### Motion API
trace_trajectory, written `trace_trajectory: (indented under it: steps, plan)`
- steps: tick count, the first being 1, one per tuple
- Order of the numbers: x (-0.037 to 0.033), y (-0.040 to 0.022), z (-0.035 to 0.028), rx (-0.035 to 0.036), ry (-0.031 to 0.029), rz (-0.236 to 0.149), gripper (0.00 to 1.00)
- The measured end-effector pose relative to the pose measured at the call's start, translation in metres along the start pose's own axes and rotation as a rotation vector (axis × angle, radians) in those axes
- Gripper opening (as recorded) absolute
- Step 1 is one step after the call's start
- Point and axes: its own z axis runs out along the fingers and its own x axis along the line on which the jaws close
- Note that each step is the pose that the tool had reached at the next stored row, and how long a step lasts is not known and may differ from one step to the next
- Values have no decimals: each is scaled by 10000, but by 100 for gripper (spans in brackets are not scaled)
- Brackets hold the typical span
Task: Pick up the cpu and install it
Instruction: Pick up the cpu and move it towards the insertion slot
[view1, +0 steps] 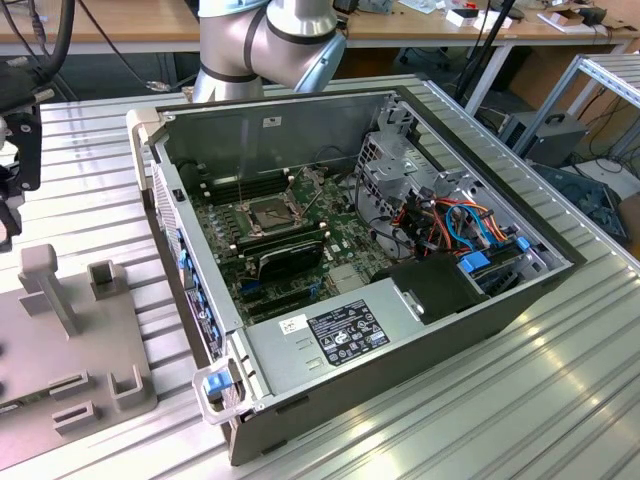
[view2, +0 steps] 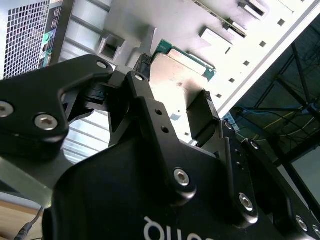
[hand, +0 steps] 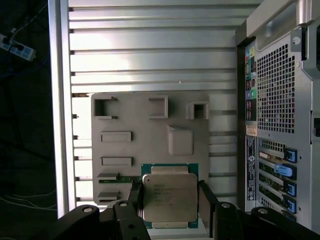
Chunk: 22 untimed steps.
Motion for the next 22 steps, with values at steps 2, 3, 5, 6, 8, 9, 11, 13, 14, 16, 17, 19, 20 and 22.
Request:
trace_trajectory:
  steps: [2, 3, 5, 6, 8, 9, 11, 13, 14, 16, 17, 19, 20, 22]
  plan:
    - [-21, 0, 1, -1, -1, 0, 54]
    - [-26, 1, 1, -1, -1, 0, 54]
    - [-28, 1, 0, 0, 0, 0, 54]
    - [-28, 1, 0, 0, -1, 0, 54]
    - [-29, 1, 0, 0, -1, 0, 54]
    - [-30, 1, 0, -1, -1, 0, 54]
    - [-40, 1, 0, -1, 0, -3, 54]
    - [-53, 1, 1, -1, -1, -1, 54]
    - [-60, 1, 1, -1, -1, -1, 54]
    - [-75, 2, 1, 0, -1, -1, 54]
    - [-85, 2, 1, -1, 0, -1, 54]
    - [-102, 3, 1, -1, -1, -1, 54]
    - [-110, 3, 1, -1, -1, 0, 54]
    - [-119, 3, 1, -1, -1, 0, 54]
